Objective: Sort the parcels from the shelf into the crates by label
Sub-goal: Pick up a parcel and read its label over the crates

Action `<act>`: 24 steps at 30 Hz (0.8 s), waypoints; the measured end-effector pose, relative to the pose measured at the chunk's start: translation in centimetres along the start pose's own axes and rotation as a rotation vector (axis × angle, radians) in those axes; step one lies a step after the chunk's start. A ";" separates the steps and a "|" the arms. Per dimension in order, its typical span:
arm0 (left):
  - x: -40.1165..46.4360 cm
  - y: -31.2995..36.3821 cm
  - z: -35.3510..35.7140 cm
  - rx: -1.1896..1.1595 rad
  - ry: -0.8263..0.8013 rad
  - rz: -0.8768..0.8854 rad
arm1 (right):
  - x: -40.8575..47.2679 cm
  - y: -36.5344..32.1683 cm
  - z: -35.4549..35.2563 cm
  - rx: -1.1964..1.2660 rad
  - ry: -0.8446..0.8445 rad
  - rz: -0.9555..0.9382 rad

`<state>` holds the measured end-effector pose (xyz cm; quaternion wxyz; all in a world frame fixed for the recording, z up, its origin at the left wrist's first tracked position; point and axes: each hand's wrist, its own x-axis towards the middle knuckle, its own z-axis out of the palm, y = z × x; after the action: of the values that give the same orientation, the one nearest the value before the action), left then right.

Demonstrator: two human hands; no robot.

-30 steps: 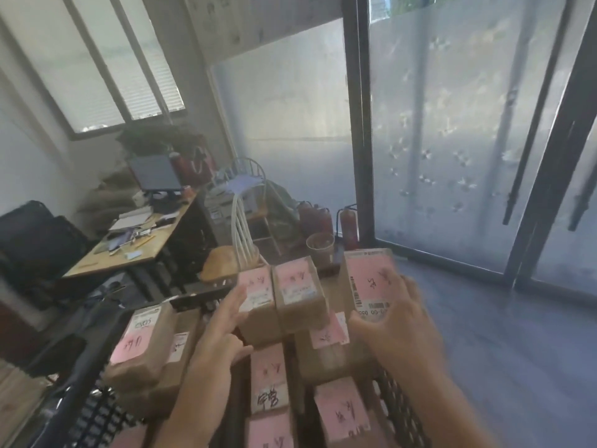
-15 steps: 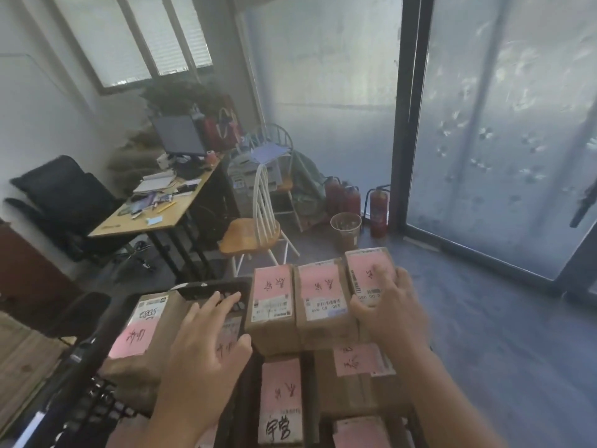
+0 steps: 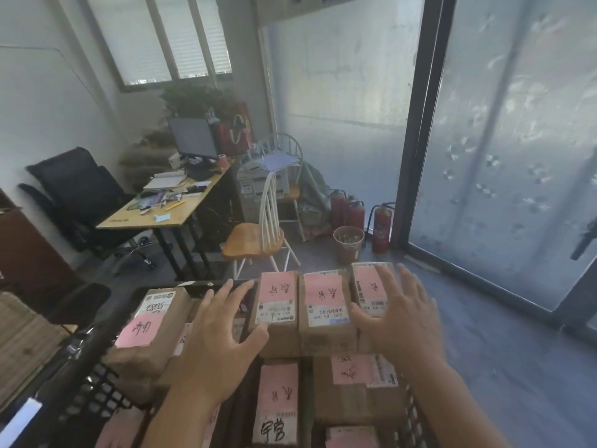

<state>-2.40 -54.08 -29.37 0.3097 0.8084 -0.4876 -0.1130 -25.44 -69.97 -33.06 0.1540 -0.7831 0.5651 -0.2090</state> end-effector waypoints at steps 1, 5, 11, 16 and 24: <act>-0.3 0.5 -0.3 0.017 0.022 0.012 | -0.3 -0.4 -0.7 0.004 0.001 -0.035; -2.0 2.1 -2.0 0.035 0.101 0.036 | -1.4 -2.6 -3.1 0.024 0.002 -0.185; -7.3 1.9 -6.5 -0.057 0.244 -0.009 | -4.5 -8.5 -5.9 0.058 -0.005 -0.384; -15.2 -0.1 -11.9 -0.054 0.384 -0.081 | -10.4 -14.7 -7.3 0.178 -0.032 -0.572; -36.5 -3.8 -20.0 0.114 0.638 -0.258 | -27.8 -23.5 -6.6 0.281 -0.186 -0.849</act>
<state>-8.24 -13.65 -20.39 0.3838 0.8742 -0.2655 0.1344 -17.10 -36.27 -20.43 0.2096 -0.9323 0.1439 -0.2570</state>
